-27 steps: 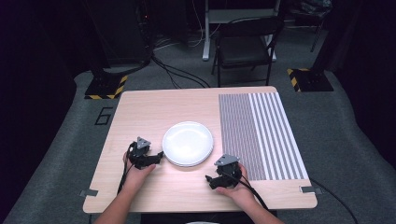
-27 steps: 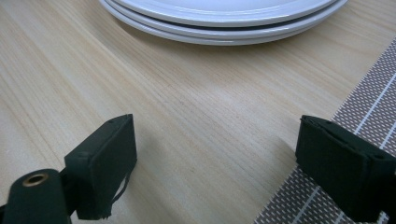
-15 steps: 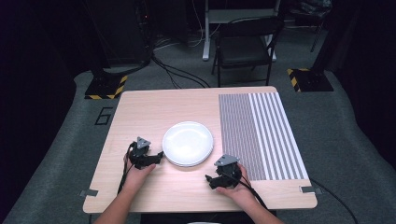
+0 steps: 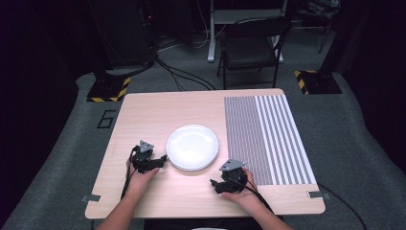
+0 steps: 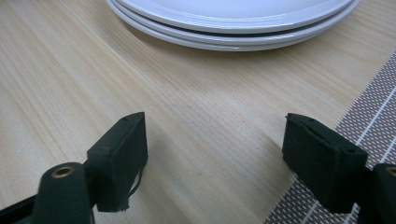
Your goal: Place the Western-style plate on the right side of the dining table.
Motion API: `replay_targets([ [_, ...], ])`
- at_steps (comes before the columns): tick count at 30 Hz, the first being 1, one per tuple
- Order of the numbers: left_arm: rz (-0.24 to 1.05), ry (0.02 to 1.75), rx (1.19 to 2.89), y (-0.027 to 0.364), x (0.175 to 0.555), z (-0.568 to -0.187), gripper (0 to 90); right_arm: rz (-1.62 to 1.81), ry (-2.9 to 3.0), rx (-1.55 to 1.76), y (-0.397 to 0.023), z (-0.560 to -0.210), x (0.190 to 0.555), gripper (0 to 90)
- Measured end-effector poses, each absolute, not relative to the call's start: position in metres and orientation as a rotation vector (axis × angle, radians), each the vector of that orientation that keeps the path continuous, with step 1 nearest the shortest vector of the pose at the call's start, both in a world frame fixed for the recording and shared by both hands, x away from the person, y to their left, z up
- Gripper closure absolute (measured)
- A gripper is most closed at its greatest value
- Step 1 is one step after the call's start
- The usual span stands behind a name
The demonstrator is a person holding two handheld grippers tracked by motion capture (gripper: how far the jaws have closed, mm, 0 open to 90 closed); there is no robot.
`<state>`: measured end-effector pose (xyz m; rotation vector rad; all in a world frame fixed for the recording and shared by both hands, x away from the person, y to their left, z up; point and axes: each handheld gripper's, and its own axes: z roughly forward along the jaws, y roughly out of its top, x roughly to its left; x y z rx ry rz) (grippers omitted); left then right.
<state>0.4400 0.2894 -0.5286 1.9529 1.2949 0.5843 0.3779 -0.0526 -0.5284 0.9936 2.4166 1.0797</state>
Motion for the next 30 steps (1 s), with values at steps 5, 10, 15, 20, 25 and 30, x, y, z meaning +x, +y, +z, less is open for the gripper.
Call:
replay_targets([
  [5, 0.588, 1.304, 1.943, 0.291, 0.439, -0.528, 38.6, 1.099, 2.402, 0.995, -0.051, -0.528, 0.375, 38.0],
  [10, 0.551, 1.335, 1.934, 0.294, 0.439, -0.524, 44.5, 1.074, 2.389, 1.002, -0.049, -0.525, 0.372, 46.6],
  [15, 0.524, 1.346, 1.92, 0.294, 0.438, -0.519, 46.5, 1.089, 2.39, 1.047, -0.05, -0.519, 0.373, 48.0],
  [20, 0.503, 1.371, 1.915, 0.293, 0.44, -0.512, 48.0, 1.098, 2.374, 1.042, -0.053, -0.513, 0.377, 49.3],
  [25, 0.468, 1.36, 1.921, 0.288, 0.442, -0.5, 50.4, 1.104, 2.351, 1.081, -0.055, -0.506, 0.381, 50.4],
  [30, 0.447, 1.348, 1.923, 0.286, 0.445, -0.493, 51.0, 1.099, 2.338, 1.097, -0.057, -0.503, 0.384, 51.4],
])
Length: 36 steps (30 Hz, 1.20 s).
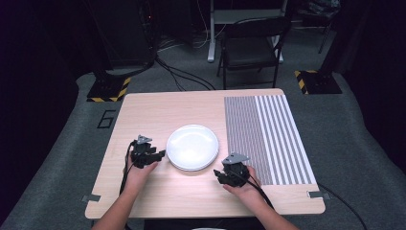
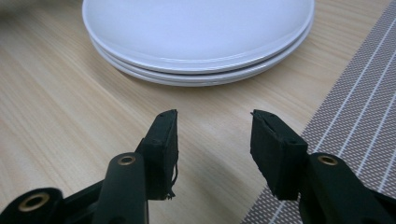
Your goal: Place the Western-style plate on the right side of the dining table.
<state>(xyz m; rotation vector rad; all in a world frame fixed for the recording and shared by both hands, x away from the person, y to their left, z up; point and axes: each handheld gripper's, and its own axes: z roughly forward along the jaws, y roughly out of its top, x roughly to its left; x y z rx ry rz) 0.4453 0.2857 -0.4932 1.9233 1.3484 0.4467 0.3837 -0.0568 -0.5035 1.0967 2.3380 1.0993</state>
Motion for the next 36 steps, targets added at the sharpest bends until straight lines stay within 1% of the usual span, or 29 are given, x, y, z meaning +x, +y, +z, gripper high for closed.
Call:
replay_targets([
  [9, 0.402, 1.331, 1.928, 0.271, 0.458, -0.477, 53.6, 1.094, 2.292, 1.174, -0.064, -0.494, 0.39, 51.8],
  [17, 0.369, 1.317, 1.937, 0.257, 0.465, -0.474, 56.6, 1.093, 2.286, 1.202, -0.07, -0.49, 0.394, 52.7],
  [20, 0.379, 1.321, 1.933, 0.255, 0.467, -0.474, 57.2, 1.092, 2.284, 1.205, -0.071, -0.49, 0.395, 52.8],
  [21, 0.35, 1.334, 1.919, 0.253, 0.469, -0.473, 57.6, 1.097, 2.28, 1.222, -0.071, -0.489, 0.395, 52.8],
  [36, 0.3, 1.367, 1.875, 0.257, 0.481, -0.479, 59.5, 1.086, 2.261, 1.296, -0.076, -0.487, 0.407, 54.8],
])
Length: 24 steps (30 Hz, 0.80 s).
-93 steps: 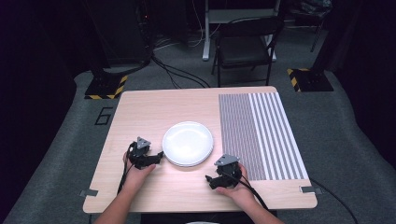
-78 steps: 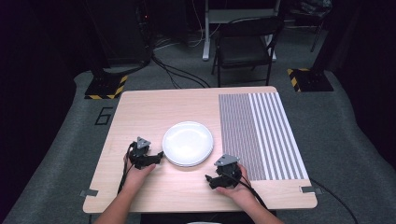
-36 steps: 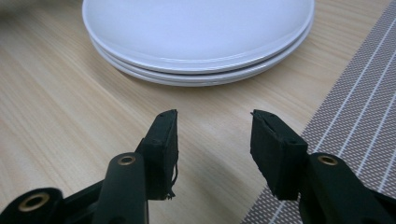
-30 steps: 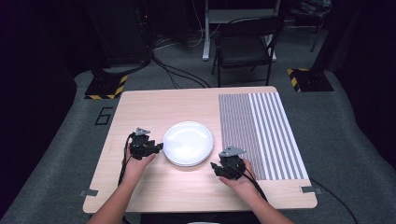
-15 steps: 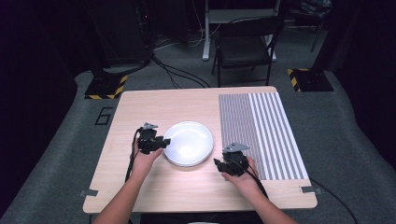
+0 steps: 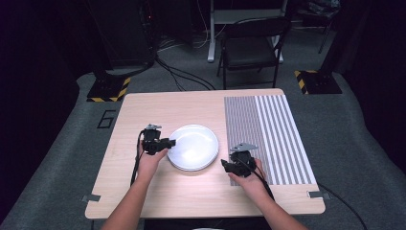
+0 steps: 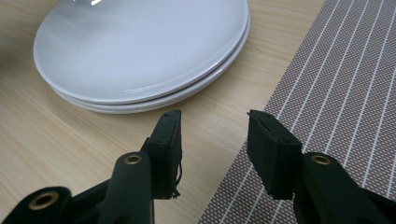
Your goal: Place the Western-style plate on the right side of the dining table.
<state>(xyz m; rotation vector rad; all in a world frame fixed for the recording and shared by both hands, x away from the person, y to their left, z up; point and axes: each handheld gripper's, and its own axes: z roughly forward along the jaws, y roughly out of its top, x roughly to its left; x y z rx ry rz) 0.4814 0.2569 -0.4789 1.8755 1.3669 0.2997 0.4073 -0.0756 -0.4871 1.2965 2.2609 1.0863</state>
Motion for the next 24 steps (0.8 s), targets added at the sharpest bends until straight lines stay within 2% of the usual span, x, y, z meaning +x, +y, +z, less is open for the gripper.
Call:
replay_targets([
  [21, 0.178, 1.423, 1.841, 0.267, 0.488, -0.485, 62.6, 1.1, 2.22, 1.366, -0.066, -0.489, 0.427, 54.8],
  [24, 0.236, 1.422, 1.858, 0.266, 0.487, -0.484, 62.3, 1.113, 2.217, 1.375, -0.065, -0.489, 0.43, 54.8],
])
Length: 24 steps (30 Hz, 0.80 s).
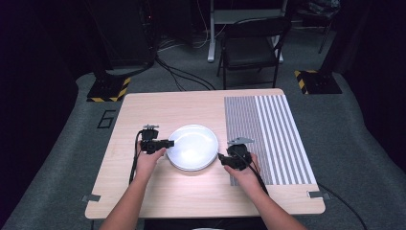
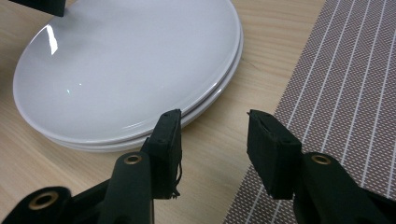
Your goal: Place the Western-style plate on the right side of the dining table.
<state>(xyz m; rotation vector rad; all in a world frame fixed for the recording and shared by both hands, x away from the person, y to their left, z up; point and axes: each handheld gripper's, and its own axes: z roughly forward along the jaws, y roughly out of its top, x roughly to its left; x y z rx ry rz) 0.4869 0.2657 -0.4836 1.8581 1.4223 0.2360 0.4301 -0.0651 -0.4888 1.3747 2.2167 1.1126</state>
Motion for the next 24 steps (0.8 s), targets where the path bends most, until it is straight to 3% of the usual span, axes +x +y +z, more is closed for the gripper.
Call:
replay_targets([
  [24, 0.167, 1.417, 1.859, 0.2664, 0.4872, -0.4885, 60.2, 1.106, 2.21, 1.404, -0.0586, -0.4936, 0.4383, 54.3],
])
